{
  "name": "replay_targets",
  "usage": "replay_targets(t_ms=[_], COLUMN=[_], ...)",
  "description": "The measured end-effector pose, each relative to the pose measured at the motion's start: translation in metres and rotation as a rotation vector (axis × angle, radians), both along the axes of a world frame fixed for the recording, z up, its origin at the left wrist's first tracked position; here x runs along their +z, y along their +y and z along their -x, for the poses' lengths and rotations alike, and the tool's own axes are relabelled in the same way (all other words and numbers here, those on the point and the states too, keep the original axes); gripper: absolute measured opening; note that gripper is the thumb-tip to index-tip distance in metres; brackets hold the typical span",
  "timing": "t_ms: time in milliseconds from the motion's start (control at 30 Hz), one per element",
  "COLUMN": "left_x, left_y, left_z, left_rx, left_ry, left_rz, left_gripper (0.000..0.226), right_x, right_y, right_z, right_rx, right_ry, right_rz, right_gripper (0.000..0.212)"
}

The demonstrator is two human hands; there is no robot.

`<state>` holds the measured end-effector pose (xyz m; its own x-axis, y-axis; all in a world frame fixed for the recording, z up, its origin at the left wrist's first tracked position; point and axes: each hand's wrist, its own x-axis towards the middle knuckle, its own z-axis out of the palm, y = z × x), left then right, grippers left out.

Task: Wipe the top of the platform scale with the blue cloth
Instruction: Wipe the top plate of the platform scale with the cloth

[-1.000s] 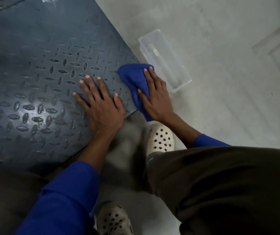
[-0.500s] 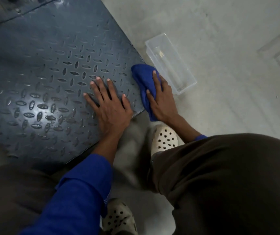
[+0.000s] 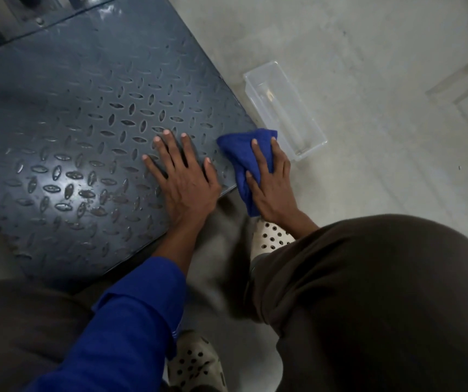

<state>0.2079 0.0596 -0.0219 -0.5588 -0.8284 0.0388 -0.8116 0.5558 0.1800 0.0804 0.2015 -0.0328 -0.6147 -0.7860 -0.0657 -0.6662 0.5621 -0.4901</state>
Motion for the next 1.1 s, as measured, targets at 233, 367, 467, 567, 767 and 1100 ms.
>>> replay_targets(t_ms=[233,367,467,567,767,1100], left_x=[0.000,0.000,0.000,-0.002,-0.003,-0.007], left_y=[0.000,0.001,0.001,0.001,0.001,0.002], left_z=[0.002,0.001,0.001,0.001,0.000,0.001], left_rx=[0.006,0.002,0.008,0.008,0.016,0.017], left_ry=[-0.009,-0.006,-0.003,0.000,0.031,0.002], left_rz=[0.015,0.018,0.021,0.028,0.028,0.058], left_gripper=[0.072,0.071,0.071,0.071,0.070,0.070], right_x=[0.005,-0.007,-0.004,0.000,-0.009,-0.006], right_y=[-0.029,-0.004,-0.008,-0.035,-0.023,-0.041], right_z=[0.029,-0.006,0.008,0.041,0.025,0.055], right_rx=[-0.064,-0.128,-0.077,0.000,-0.015,0.006], right_ry=[-0.066,-0.068,-0.083,0.007,0.038,-0.046], right_rz=[0.041,0.042,0.059,0.043,0.092,0.125], right_gripper=[0.064,0.064,0.063,0.063,0.060,0.058])
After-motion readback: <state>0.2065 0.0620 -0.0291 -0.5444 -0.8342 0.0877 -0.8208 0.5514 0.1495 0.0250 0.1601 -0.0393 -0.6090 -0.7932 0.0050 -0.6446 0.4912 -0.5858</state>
